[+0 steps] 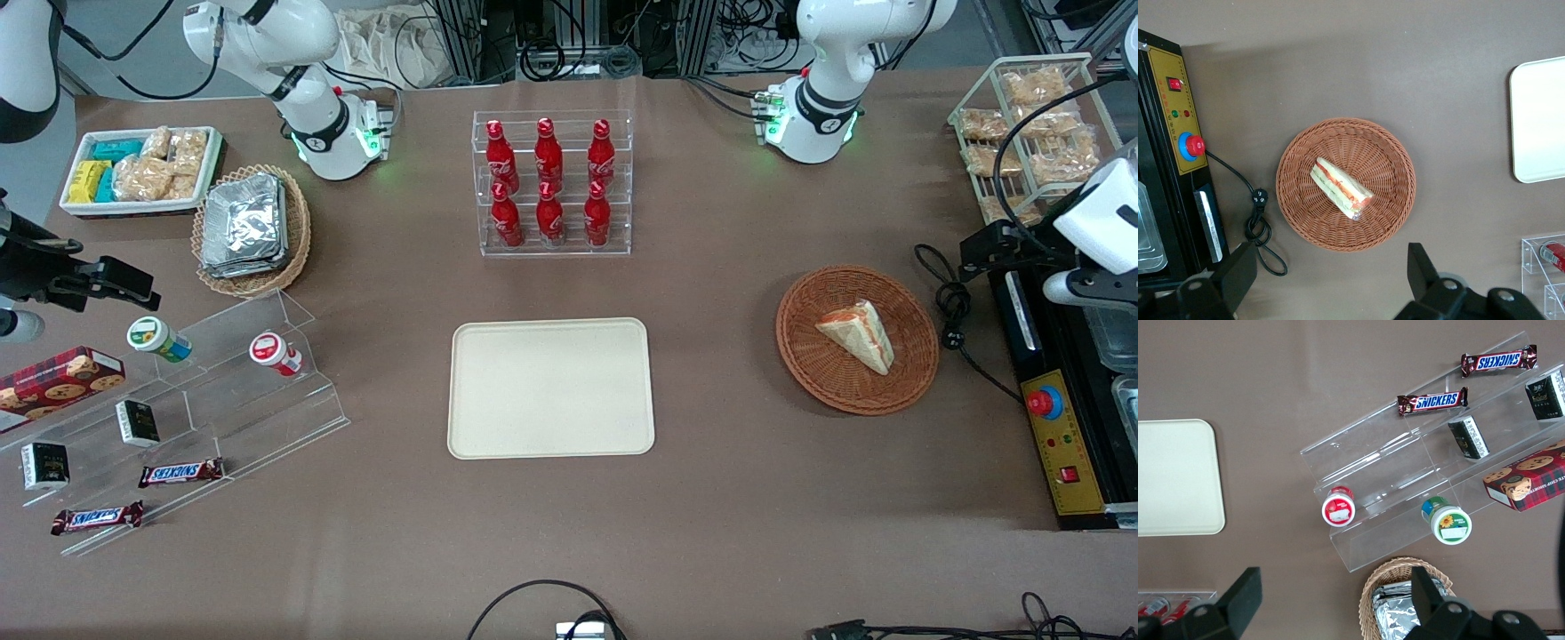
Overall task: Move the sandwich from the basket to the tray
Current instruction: 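Move the left gripper over the wicker basket above the wrapped sandwich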
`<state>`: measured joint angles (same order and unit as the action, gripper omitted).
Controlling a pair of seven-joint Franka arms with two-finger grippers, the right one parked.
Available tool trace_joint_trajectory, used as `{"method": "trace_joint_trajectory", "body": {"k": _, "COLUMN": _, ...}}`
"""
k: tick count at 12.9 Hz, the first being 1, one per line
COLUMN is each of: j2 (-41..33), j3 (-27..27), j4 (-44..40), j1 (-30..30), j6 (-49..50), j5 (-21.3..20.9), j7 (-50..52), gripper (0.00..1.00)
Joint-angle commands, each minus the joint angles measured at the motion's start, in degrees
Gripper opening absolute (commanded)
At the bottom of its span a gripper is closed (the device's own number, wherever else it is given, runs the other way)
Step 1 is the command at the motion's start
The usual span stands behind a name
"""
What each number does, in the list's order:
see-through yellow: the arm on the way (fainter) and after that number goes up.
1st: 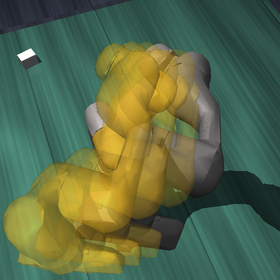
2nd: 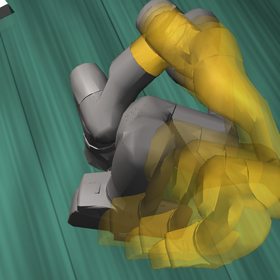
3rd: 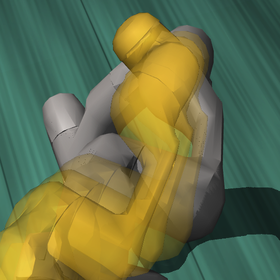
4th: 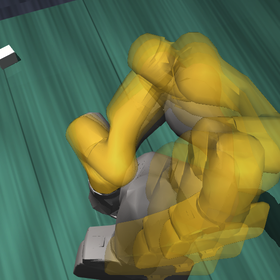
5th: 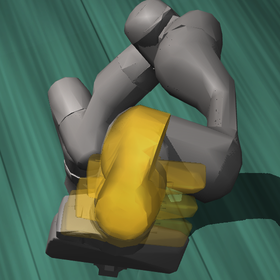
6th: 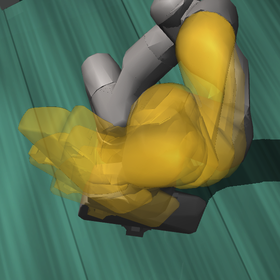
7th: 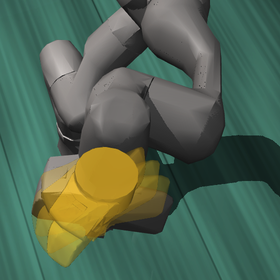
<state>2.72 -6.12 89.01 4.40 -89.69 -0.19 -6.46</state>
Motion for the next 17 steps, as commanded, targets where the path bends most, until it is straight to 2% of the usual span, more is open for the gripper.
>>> {"method": "trace_joint_trajectory", "body": {"k": 1, "j2": 0.62, "j3": -0.12, "j4": -0.95, "j1": 0.34, "j6": 1.10, "j5": 0.37, "j7": -0.39, "gripper": 1.00}}
{"method": "trace_joint_trajectory", "body": {"k": 7, "j2": 2.82, "j3": 0.23, "j4": 0.36, "j1": 0.43, "j6": 1.01, "j5": -0.24, "j7": 4.25, "gripper": 1.00}}
{"method": "trace_joint_trajectory", "body": {"k": 10, "j2": 2.38, "j3": 0.67, "j4": 5.97, "j1": 1.56, "j6": -2.75, "j5": -0.34, "j7": 8.21, "gripper": 1.00}}
{"method": "trace_joint_trajectory", "body": {"k": 17, "j2": -3.50, "j3": 0.76, "j4": 24.78, "j1": 2.45, "j6": -17.87, "j5": -0.34, "j7": 17.97, "gripper": 1.00}}
